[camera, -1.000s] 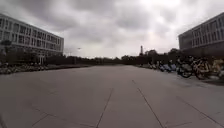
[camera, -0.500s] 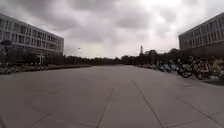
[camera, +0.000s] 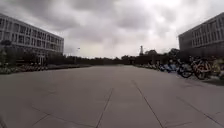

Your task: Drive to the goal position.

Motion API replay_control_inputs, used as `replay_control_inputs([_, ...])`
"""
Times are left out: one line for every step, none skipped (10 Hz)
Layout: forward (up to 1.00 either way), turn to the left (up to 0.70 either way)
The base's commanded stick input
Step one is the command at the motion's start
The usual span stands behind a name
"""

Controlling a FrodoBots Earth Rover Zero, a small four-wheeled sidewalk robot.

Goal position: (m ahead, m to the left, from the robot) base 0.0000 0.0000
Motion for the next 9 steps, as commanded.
replay_control_inputs([0.05,0.00])
replay_control_inputs([0.05,0.00])
replay_control_inputs([0.05,0.00])
replay_control_inputs([0.05,0.00])
replay_control_inputs([0.05,0.00])
replay_control_inputs([0.05,0.00])
replay_control_inputs([0.05,0.00])
replay_control_inputs([0.05,0.00])
replay_control_inputs([0.05,0.00])
